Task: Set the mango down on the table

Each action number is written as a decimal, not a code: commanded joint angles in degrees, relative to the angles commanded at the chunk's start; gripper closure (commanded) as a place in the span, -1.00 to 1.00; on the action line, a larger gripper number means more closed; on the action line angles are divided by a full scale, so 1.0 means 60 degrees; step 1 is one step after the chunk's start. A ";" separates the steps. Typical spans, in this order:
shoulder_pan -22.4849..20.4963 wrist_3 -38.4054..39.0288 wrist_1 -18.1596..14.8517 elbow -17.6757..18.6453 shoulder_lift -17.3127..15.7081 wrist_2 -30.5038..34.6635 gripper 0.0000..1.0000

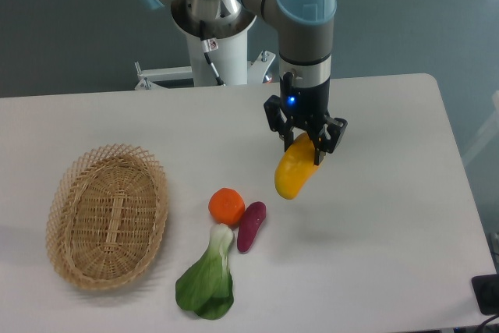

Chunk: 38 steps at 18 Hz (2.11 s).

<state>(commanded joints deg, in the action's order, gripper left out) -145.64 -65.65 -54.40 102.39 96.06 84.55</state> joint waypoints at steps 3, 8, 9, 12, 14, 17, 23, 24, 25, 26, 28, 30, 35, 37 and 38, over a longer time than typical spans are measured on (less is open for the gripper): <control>0.0000 0.0000 0.0015 0.0029 0.0000 0.0015 -0.14; -0.0015 0.0000 0.0029 0.0088 0.0000 0.0029 -0.14; 0.0000 0.0000 0.0029 0.0088 0.0015 0.0029 -0.14; 0.0000 0.0000 0.0029 0.0132 0.0015 0.0029 -0.14; 0.0015 -0.0131 0.0059 0.0205 0.0015 0.0044 -0.14; -0.0029 -0.0380 0.0059 0.0220 0.0029 0.0059 -0.14; -0.0803 -0.1739 0.0088 0.0599 0.0015 0.0059 -0.14; -0.0965 -0.2062 0.0102 0.0644 0.0015 0.0059 -0.14; -0.1141 -0.2283 0.0117 0.0717 0.0029 0.0059 -0.14; -0.1403 -0.2604 0.0161 0.0805 0.0102 0.0044 -0.14; -0.1537 -0.2958 0.0219 0.0835 0.0335 0.0088 -0.14; -0.1640 -0.2988 0.0744 0.0879 0.0628 0.0103 -0.14; -0.1480 -0.1851 0.2355 0.1201 0.1433 0.0103 -0.14; -0.1275 -0.1204 0.2621 0.1172 0.1727 0.0103 -0.14; -0.1231 -0.1114 0.2651 0.1114 0.1801 0.0103 -0.14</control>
<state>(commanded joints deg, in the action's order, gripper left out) -153.02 -72.34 -38.50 109.08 106.87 85.17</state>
